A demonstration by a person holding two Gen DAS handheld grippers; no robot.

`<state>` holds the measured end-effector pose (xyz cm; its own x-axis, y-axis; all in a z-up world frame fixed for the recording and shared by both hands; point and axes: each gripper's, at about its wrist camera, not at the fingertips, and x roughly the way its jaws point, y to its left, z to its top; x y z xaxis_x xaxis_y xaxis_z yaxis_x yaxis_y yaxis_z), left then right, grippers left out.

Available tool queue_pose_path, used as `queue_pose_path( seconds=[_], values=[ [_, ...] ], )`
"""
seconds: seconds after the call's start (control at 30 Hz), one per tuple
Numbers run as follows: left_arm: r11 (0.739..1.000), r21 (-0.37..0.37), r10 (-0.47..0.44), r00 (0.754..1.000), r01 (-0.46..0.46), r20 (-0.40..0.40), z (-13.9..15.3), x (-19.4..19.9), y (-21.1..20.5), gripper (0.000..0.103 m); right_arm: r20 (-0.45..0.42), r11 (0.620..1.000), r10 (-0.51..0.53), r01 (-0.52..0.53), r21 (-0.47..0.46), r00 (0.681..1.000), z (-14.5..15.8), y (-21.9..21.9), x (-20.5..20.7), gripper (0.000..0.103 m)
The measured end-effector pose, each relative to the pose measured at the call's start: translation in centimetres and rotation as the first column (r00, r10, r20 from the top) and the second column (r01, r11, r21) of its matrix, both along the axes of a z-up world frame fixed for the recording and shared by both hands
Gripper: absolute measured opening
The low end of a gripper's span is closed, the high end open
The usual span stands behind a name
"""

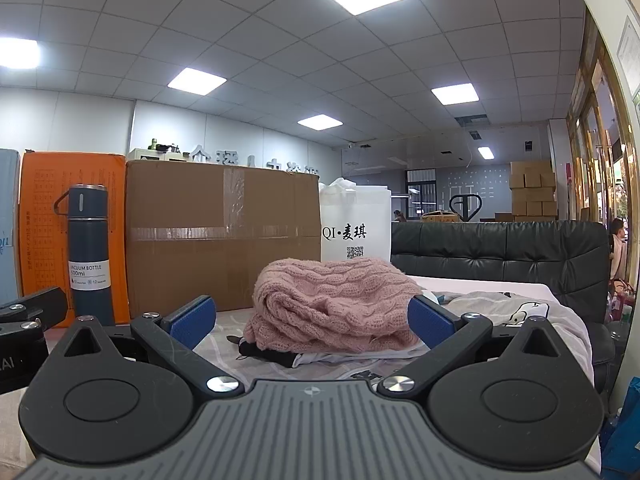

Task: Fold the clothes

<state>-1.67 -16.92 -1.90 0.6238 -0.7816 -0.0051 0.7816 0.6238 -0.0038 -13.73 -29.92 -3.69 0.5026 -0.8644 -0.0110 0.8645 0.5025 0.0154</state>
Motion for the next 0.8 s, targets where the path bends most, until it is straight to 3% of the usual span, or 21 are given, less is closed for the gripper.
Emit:
queue_pose_path(
  seconds=[0.8],
  values=[
    [1.0, -0.001, 0.002, 1.0, -0.002, 0.001, 0.01, -0.03, -0.11, 0.103, -0.002, 1.0, 0.003, -0.003, 0.009, 1.0, -0.01, -0.1, 0.03, 0.103]
  ],
)
